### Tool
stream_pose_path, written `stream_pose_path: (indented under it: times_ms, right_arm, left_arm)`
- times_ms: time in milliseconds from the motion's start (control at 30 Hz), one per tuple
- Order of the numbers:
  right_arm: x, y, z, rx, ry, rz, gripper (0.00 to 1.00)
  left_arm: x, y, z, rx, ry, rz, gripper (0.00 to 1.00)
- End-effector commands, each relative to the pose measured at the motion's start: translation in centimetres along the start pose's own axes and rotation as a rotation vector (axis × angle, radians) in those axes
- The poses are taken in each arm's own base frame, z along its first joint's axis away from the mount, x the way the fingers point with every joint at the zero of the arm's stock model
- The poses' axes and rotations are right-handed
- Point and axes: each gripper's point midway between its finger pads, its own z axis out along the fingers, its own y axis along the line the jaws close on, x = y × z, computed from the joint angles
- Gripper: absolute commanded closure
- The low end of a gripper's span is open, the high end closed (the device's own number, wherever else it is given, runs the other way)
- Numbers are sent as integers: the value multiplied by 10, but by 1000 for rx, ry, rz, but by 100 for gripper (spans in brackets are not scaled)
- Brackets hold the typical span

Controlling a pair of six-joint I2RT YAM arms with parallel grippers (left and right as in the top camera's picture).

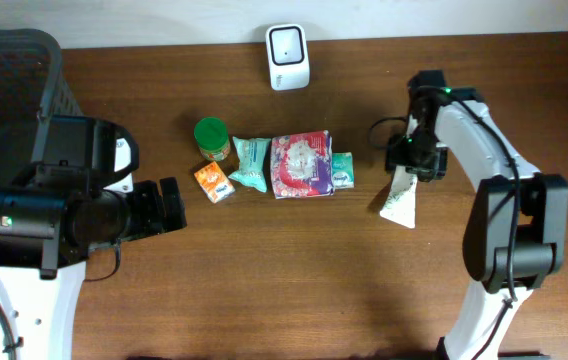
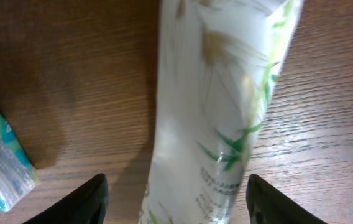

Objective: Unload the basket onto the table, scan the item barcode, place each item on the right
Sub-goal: 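Set the tube down right of the items and release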

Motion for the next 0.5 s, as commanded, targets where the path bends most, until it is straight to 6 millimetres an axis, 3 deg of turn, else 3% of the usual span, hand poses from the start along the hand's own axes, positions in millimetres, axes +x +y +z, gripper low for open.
stream_pose_path:
  times_ms: [0,167,267,467]
  right_arm:
    - [-11,-13,-23,257,-130,10,31]
    - [-14,21,-32,348,-260,8,32]
    - [-18,42,-26,351,-304,-33,32]
    - [-20,39,-19,354,-297,-25,31]
  left_arm:
    - [0,1,-3,-3,-14,8,1]
    - [0,1,-3,-3,-14,8,1]
    - [0,1,-3,-4,-14,8,1]
    - [0,1,-3,-3,-14,8,1]
